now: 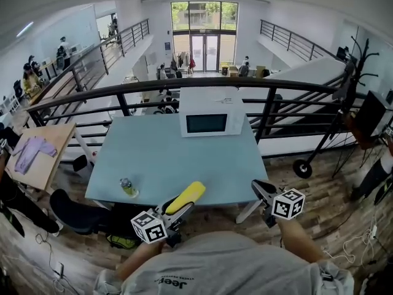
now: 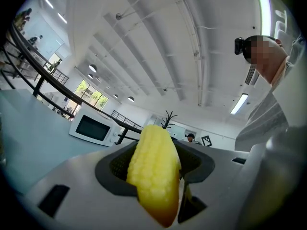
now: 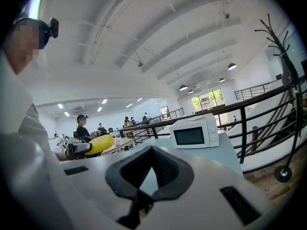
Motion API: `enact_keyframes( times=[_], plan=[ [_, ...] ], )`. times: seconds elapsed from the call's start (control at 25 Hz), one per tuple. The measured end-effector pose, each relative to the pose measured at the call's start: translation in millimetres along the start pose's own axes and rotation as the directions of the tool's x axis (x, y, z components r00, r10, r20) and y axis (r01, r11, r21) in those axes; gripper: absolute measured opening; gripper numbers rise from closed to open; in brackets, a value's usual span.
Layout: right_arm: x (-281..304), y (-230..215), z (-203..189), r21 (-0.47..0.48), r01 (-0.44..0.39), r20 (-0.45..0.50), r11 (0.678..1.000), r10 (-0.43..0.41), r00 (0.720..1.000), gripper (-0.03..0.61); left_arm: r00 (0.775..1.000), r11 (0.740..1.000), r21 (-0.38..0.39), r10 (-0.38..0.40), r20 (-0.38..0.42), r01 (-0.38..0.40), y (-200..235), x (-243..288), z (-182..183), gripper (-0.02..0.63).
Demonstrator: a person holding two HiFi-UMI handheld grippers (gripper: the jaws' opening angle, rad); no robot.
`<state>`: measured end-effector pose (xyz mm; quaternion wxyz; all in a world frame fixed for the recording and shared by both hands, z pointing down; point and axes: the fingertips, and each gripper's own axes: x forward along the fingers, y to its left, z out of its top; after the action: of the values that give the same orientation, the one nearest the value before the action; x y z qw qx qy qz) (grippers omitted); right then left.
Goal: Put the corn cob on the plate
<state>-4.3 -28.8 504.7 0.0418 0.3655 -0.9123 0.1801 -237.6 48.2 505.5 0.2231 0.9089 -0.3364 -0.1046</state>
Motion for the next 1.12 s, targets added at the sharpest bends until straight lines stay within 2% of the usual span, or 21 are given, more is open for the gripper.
enact_keyframes(
  times=[0.2, 0.4, 0.64, 0.76, 0.96, 1.12],
  plan=[
    [21.8, -7.3, -0.2, 0.001, -0.025, -0.026, 1.000, 0.025, 0.999, 0.017, 1.000, 1.000, -0.016, 0.017, 0.003, -0.017, 14.7, 1.1, -2.1, 0.239],
    [35.7, -35.1, 1.1, 0.024, -0.058, -0.025, 0.998, 0.059, 0.998, 0.017, 0.998, 0.998, -0.031, 0.060, -0.012, -0.060, 28.4, 23.6, -6.8, 0.239],
    [49.5, -112.3, 11.1, 0.058, -0.109, -0.036, 0.992, 0.111, 0.993, 0.017, 0.993, 0.993, 0.005, 0.114, 0.005, -0.115, 36.0, 87.7, -2.4, 0.239],
    [62.0, -150.5, 19.8, 0.069, -0.154, -0.050, 0.986, 0.157, 0.986, 0.017, 0.987, 0.987, -0.008, 0.158, 0.034, -0.158, 45.0, 124.7, 1.6, 0.239],
    [98.2, -185.3, 49.5, 0.054, -0.221, -0.063, 0.974, 0.224, 0.973, 0.017, 0.982, 0.984, -0.024, 0.176, 0.062, -0.175, 62.3, 172.7, 22.4, 0.239],
    [89.4, -230.5, 69.4, 0.058, -0.262, -0.064, 0.963, 0.266, 0.962, 0.017, 0.978, 0.980, -0.006, 0.201, 0.055, -0.201, 45.7, 226.6, 22.6, 0.239]
  ],
)
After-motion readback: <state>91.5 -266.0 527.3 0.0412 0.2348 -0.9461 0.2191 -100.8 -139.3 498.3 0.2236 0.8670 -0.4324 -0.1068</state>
